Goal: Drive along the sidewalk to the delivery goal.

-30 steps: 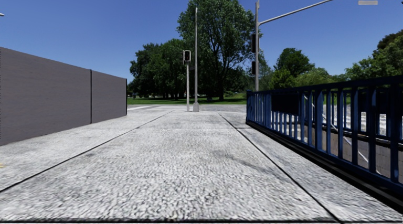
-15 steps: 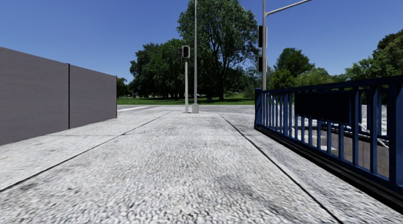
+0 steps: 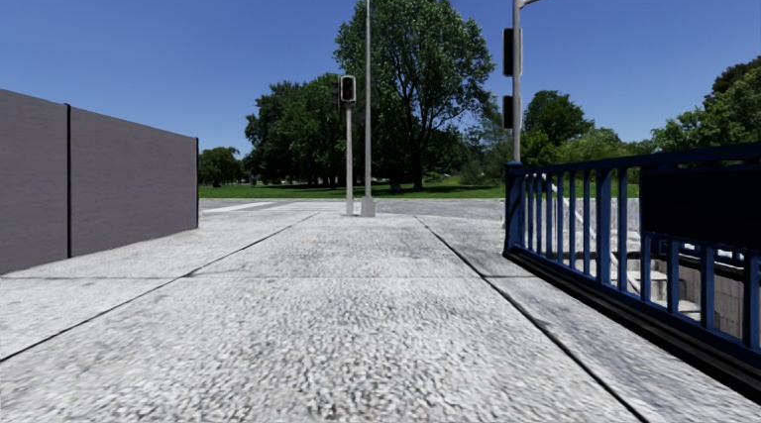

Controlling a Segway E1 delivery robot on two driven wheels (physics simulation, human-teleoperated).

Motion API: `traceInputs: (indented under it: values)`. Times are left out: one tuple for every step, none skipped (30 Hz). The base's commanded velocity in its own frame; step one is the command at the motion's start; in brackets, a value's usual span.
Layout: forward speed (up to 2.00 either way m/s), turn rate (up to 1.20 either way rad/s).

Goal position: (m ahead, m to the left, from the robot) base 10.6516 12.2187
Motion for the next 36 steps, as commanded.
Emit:
traceInputs:
  values:
    - [2.00,0.00]
    - [2.00,0.00]
    - [2.00,0.00]
    - [2.00,0.00]
    - [2.00,0.00]
    - [2.00,0.00]
    - [2.00,0.00]
    - [2.00,0.00]
    - [2.00,0.00]
    - [2.00,0.00]
    - [2.00,0.00]
    - [2.00,0.03]
    - [2.00,0.03]
    - [2.00,0.08]
    - [2.00,0.11]
    - [2.00,0.15]
    - [2.00,0.15]
    - [2.00,0.16]
    - [2.00,0.19]
    - [2.00,0.19]
    - [2.00,0.20]
    - [2.00,0.20]
    - [2.00,0.20]
    - [2.00,0.20]
    - [2.00,0.20]
    - [2.00,0.20]
    - [2.00,0.20]
    - [2.00,0.20]
    - [2.00,0.21]
    - [2.00,0.21]
    - [2.00,0.22]
    - [2.00,0.24]
    - [2.00,0.32]
    - [2.00,0.34]
    - [2.00,0.34]
    - [2.00,0.35]
